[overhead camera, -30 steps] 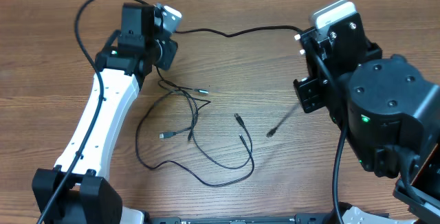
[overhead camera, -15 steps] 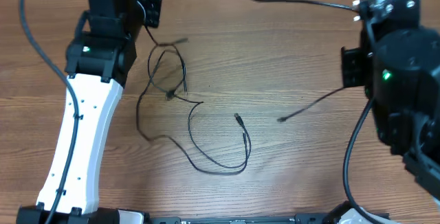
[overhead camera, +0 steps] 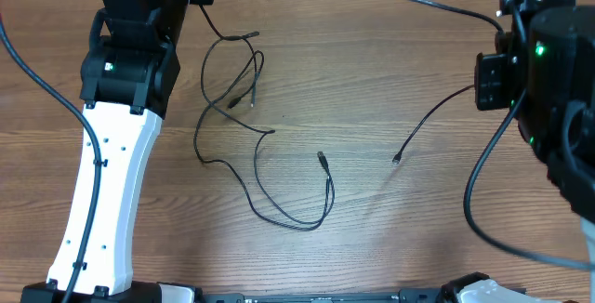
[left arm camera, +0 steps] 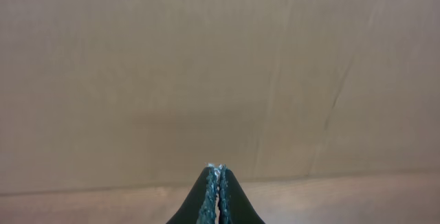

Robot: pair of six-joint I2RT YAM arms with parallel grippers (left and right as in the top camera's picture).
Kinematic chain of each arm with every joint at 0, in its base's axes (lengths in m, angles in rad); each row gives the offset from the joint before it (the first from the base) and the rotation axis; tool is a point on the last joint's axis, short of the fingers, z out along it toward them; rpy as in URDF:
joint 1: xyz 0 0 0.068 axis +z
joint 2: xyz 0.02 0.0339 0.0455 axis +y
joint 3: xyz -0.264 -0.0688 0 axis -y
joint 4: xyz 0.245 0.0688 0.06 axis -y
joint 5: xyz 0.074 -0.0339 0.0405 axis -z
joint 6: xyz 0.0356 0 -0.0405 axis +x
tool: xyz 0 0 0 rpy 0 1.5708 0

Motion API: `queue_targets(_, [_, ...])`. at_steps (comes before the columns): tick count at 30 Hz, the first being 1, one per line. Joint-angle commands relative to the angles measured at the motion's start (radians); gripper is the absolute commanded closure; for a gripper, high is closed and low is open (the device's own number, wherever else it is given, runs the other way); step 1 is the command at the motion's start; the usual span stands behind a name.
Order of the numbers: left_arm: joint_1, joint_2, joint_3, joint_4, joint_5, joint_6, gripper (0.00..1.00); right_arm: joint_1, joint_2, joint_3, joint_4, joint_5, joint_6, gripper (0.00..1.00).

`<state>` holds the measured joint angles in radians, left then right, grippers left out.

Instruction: Untangle cables

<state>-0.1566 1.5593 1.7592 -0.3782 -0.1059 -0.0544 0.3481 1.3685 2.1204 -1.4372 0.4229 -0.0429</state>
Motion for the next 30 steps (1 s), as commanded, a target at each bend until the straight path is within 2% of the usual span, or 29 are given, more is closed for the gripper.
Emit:
queue_targets(1, [0.024,-0.035,0.025,0.058,-0.061,-0.118,0.96,-0.091,0.027,-0.013,-0.010,-0.024,0.021,0.96])
queue_targets(4, [0.024,-0.053,0.025,0.092,-0.058,-0.192,0.96,-0.129,0.055,-0.022,-0.010,-0.073,0.021,0.96])
queue_targets(6, [0.024,-0.074,0.025,0.079,-0.036,-0.288,0.96,-0.152,0.075,-0.023,-0.011,-0.103,0.021,0.96])
queue_targets(8, [0.024,-0.105,0.025,0.023,0.059,-0.431,0.96,-0.169,0.089,-0.023,-0.011,-0.127,0.020,0.96])
queue_targets(10, [0.019,-0.134,0.025,-0.088,0.161,-0.495,0.96,-0.177,0.094,-0.023,-0.010,-0.130,0.020,0.96])
queue_targets(11, [0.016,-0.145,0.025,-0.157,0.164,-0.508,0.96,-0.179,0.095,-0.023,-0.009,-0.130,0.021,0.96])
queue_targets(13, [0.006,-0.156,0.025,-0.302,0.089,-0.526,0.96,-0.179,0.094,-0.022,-0.008,-0.130,0.020,0.96])
queue_targets(15, [0.005,-0.161,0.025,-0.461,-0.040,-0.597,0.96,-0.179,0.094,-0.022,-0.006,-0.130,0.021,0.96])
queue_targets(17, [0.005,-0.161,0.025,-0.620,-0.164,-0.702,0.96,-0.179,0.094,-0.022,-0.003,-0.130,0.021,0.96])
queue_targets(20, [0.006,-0.161,0.025,-0.789,-0.217,-0.877,0.96,-0.179,0.094,-0.023,0.005,-0.145,0.020,0.96])
queue_targets(23, [0.006,-0.161,0.025,-0.885,-0.122,-1.012,0.96,-0.179,0.094,-0.023,0.019,-0.175,0.020,0.96])
queue_targets(24, [0.006,-0.161,0.025,-0.906,-0.005,-1.055,0.96,-0.179,0.094,-0.023,0.024,-0.182,0.021,0.96])
queue_targets(30, [0.006,-0.160,0.025,-0.857,0.364,-1.168,0.96,-0.179,0.094,-0.022,0.021,-0.182,0.021,0.96])
